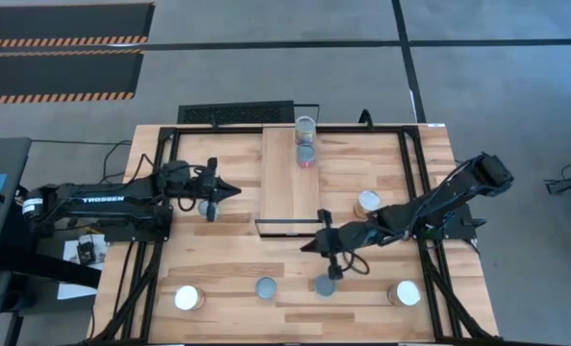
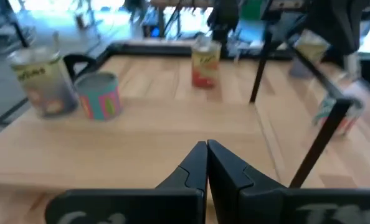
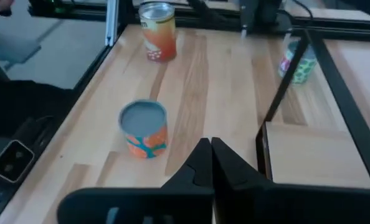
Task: Pick and place cans onto a shelf
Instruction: Put the mandarin oranges can on the shelf
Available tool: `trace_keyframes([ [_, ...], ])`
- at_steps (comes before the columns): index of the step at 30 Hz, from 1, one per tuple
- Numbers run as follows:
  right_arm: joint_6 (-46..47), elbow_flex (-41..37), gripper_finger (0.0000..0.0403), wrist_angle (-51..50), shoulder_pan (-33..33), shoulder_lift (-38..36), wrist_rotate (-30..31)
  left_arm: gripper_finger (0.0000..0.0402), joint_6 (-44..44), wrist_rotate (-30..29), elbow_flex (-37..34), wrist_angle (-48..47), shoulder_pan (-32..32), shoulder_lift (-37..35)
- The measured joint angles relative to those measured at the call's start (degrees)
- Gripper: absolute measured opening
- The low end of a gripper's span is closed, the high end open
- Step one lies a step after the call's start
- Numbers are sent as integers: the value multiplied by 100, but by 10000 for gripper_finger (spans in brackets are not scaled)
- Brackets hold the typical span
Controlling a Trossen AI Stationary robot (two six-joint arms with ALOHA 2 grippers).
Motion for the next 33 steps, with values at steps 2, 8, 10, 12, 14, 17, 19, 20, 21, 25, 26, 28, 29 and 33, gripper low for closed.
trace_keyframes([
  [2, -105, -439, 3, 678, 2, -195, -91, 0, -10, -303, 189, -417, -249, 0],
  [8, -546, -1637, 3, 2176, -70, -903, -662, 0, -437, -966, 803, -2121, -790, 0],
  [10, -609, -1998, 3, 2587, -174, -1053, -797, 0, -611, -1266, 1011, -2764, -933, 10],
  [12, -636, -2312, 4, 2909, -276, -1211, -872, 2, -847, -1579, 1220, -3436, -1070, 11],
  [14, -647, -2532, 4, 3089, -364, -1365, -882, 8, -1094, -1720, 1434, -4084, -1198, 11],
  [17, -747, -2674, 4, 2998, -458, -1652, -885, 27, -1495, -1729, 1672, -4798, -1413, 13],
  [19, -873, -2679, 4, 2819, -472, -1849, -885, 44, -1745, -1729, 1786, -5104, -1547, 24],
  [20, -910, -2679, 5, 2684, -490, -1959, -889, 53, -1868, -1731, 1833, -5177, -1618, 73],
  [21, -915, -2679, 6, 2560, -490, -2049, -891, 62, -1978, -1729, 1861, -5220, -1688, 126],
  [25, -933, -2679, 6, 2051, -488, -2363, -899, 97, -2109, -1657, 1905, -5246, -2102, 459],
  [26, -950, -2681, 6, 1978, -487, -2407, -899, 104, -2112, -1636, 1905, -5240, -2242, 571],
  [28, -1012, -2679, 6, 1920, -485, -2447, -901, 115, -2107, -1590, 1905, -5074, -2541, 823],
  [29, -1054, -2679, 6, 1902, -485, -2453, -901, 119, -2073, -1540, 1905, -4926, -2706, 939],
  [33, -1082, -2680, 7, 1902, -472, -2367, -901, 124, -1845, -1251, 1905, -4000, -3445, 1364],
])
